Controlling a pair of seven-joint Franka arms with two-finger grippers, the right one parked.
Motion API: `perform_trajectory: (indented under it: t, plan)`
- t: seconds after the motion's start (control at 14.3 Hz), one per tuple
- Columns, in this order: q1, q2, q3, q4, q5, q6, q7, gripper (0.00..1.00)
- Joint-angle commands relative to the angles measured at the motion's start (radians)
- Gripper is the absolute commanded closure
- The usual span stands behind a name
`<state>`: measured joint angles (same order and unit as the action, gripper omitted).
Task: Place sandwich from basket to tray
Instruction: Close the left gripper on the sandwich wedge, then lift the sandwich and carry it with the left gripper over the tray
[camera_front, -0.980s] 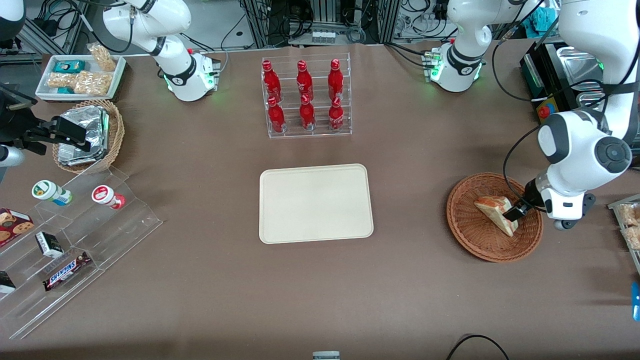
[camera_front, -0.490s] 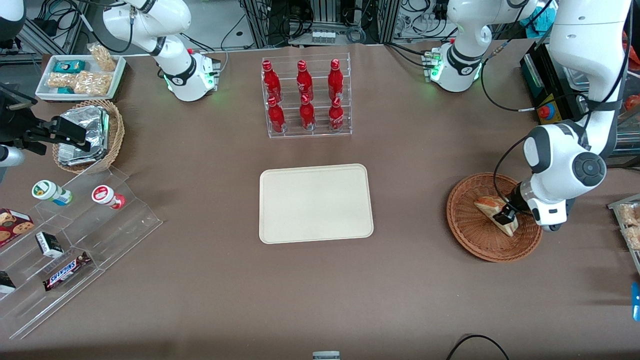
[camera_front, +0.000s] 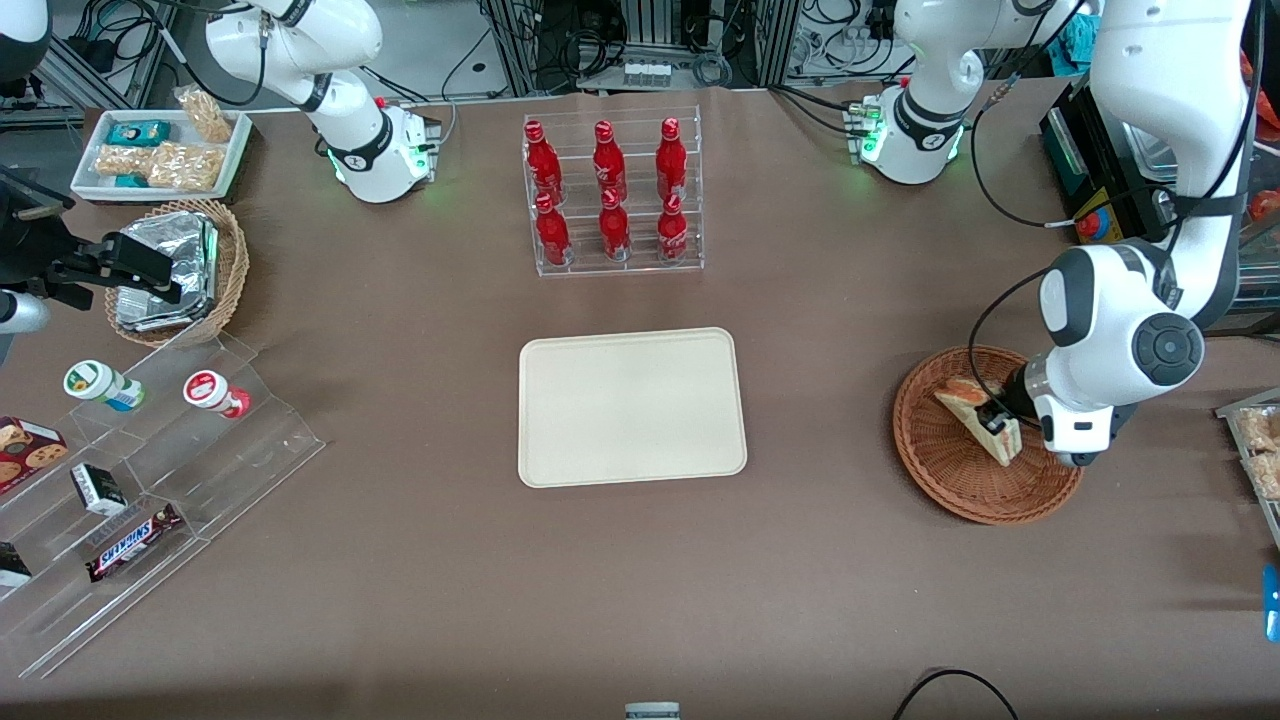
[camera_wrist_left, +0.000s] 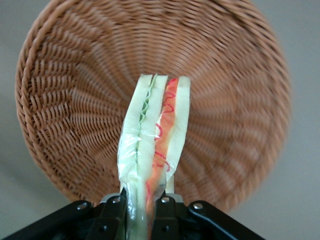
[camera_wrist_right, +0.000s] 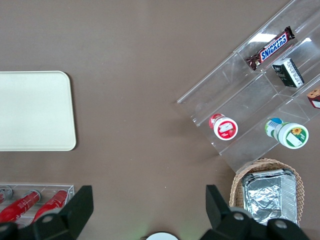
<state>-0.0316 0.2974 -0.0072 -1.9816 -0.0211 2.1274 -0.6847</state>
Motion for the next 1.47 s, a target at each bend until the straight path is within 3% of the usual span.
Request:
perform_trajectory:
  t: [0.0, 0.14, 0.28, 0.7, 1.05, 1.4]
  plan:
    - [-0.101, -0.011, 0.006, 0.064, 0.009, -0.07, 0.166, 1.0]
    - [-0.184, 0.012, 0.004, 0.104, -0.005, -0.07, 0.356, 0.99]
    - [-0.298, 0.063, 0.001, 0.164, -0.01, -0.069, 0.338, 1.0]
    - [-0.565, 0.32, -0.011, 0.466, -0.045, -0.064, -0.007, 1.0]
    - [-0.678, 0.472, -0.051, 0.661, -0.059, -0.063, -0.221, 1.0]
    - [-0.734, 0.565, -0.053, 0.754, -0.059, -0.058, -0.323, 1.0]
